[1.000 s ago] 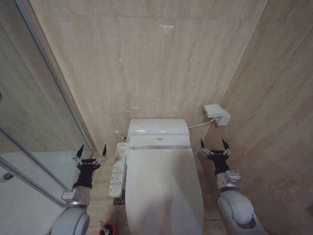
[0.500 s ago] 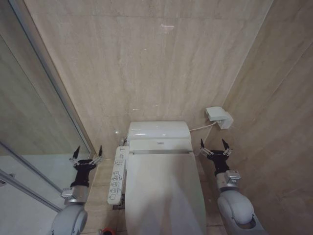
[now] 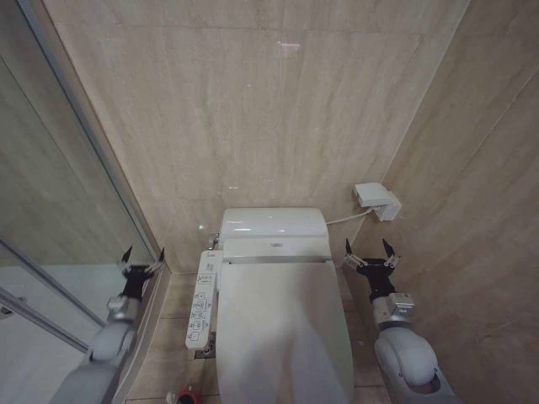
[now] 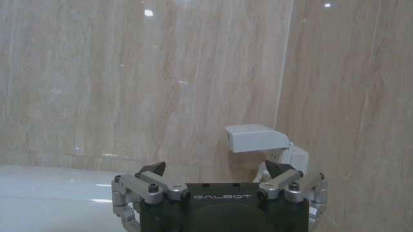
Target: Open the toilet lid, clean the toilet bowl with a toilet brush, close the toilet lid, and flush.
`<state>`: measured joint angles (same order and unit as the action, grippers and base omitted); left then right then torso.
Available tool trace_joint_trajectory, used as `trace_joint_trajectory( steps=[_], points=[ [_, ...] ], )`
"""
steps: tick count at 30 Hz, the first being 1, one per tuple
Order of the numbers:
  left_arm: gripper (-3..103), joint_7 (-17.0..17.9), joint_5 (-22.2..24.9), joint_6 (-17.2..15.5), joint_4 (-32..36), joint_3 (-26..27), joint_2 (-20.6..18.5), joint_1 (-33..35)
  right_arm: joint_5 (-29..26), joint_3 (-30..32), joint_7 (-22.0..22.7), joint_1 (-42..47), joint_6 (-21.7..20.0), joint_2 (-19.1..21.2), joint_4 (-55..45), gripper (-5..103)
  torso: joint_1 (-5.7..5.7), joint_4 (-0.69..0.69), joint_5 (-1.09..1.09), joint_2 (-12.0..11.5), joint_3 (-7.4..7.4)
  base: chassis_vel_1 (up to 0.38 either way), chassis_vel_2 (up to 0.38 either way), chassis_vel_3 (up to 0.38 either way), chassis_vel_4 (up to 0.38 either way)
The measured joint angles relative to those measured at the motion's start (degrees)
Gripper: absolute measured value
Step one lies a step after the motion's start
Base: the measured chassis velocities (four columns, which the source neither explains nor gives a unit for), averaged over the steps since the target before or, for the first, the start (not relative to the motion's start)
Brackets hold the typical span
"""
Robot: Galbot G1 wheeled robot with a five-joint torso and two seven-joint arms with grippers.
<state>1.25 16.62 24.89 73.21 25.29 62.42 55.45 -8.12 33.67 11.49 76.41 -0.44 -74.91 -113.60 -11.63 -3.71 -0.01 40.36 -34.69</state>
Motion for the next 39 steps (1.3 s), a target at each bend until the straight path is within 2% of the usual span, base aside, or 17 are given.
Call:
trace_joint_trajectory(
  steps=[1,2,3,7,8,9,10,11,16,17,20,24,25,31,32,39],
  points=[
    [100,-1.0,0.1,0.4,-0.7,-0.4,-0.4,-0.6,0.0,0.0,0.0,0.0,0.0,0.0,0.0,100,0.0,0.01,0.0,0.0,0.0,0.0,0.0,0.0,0.0],
    [100,-2.1,0.2,0.8,-1.6,-1.0,-0.7,-1.3,0.0,0.0,0.0,0.0,0.0,0.0,0.0,100,0.0,0.07,0.02,0.0,0.0,0.0,0.0,0.0,0.0],
    [100,-2.1,0.2,0.8,-1.6,-1.0,-0.7,-1.3,0.0,0.0,0.0,0.0,0.0,0.0,0.0,100,0.0,0.07,0.02,0.0,0.0,0.0,0.0,0.0,0.0],
    [100,-8.8,-1.6,5.3,-8.7,-5.4,-1.1,-6.8,0.0,0.0,0.0,0.0,0.0,0.0,0.0,100,0.0,0.05,0.0,0.0,0.0,0.0,0.0,0.0,0.0],
    [100,-8.8,-1.6,5.3,-8.7,-5.4,-1.1,-6.8,0.0,0.0,0.0,0.0,0.0,0.0,0.0,100,0.0,0.05,0.0,0.0,0.0,0.0,0.0,0.0,0.0],
    [100,-10.8,-3.4,6.7,-11.0,-6.2,-0.9,-8.5,0.0,0.0,0.0,0.0,0.0,0.0,0.0,100,0.0,0.03,0.0,0.0,0.0,0.0,0.0,0.0,0.0],
    [86,-13.1,-5.2,8.0,-13.3,-6.9,-0.6,-10.3,0.0,0.0,0.0,0.0,0.0,0.0,0.0,100,0.0,0.01,0.0,0.0,0.0,0.0,0.0,0.0,0.0],
    [86,-14.5,-6.2,8.7,-14.6,-7.5,-0.4,-11.4,0.0,0.0,0.0,0.0,0.0,0.0,0.0,100,0.0,0.02,0.01,0.0,0.0,0.0,0.0,0.0,0.0],
    [86,-16.1,-7.1,9.3,-16.5,-9.7,0.1,-13.7,0.0,0.0,0.0,0.0,0.0,0.0,0.0,100,0.0,0.05,0.01,0.0,0.0,0.0,0.0,0.0,0.0],
    [59,-16.4,-7.3,9.3,-16.5,-10.1,0.5,-14.1,0.0,0.0,0.0,0.0,0.0,0.0,0.0,100,0.0,0.04,0.01,0.0,0.0,0.0,0.0,0.0,0.0],
    [59,-16.9,-7.8,9.3,-16.2,-10.3,1.1,-14.3,0.0,0.0,0.0,0.0,0.0,0.0,0.0,100,0.01,0.04,0.01,0.0,0.0,0.0,0.0,0.0,0.0],
    [59,-19.5,-8.2,10.0,-15.9,-11.0,1.3,-14.4,0.0,0.0,0.0,0.0,0.0,0.0,0.0,100,0.0,0.04,0.02,0.0,0.0,0.0,0.0,0.0,0.0],
    [32,-20.6,-8.5,10.5,-16.1,-11.2,1.3,-14.5,0.0,0.0,0.0,0.0,0.0,0.0,0.0,100,0.0,0.04,0.01,0.0,0.0,0.0,0.0,0.0,0.0],
    [32,-23.0,-10.2,12.2,-18.3,-11.7,0.8,-15.7,0.0,0.0,0.0,0.0,0.0,0.0,0.0,100,0.01,0.04,0.01,0.0,0.0,0.0,0.0,0.0,0.0],
    [5,-23.2,-10.6,12.4,-18.8,-11.9,0.7,-16.0,0.0,0.0,0.0,0.0,0.0,0.0,0.0,100,0.0,0.05,0.01,0.0,0.0,0.0,0.0,0.0,0.0],
    [5,-23.9,-11.0,13.2,-20.7,-12.7,0.5,-17.7,0.0,0.0,0.0,0.0,0.0,0.0,0.0,100,0.01,0.04,0.01,0.0,0.0,0.0,0.0,0.0,0.0]
  ],
)
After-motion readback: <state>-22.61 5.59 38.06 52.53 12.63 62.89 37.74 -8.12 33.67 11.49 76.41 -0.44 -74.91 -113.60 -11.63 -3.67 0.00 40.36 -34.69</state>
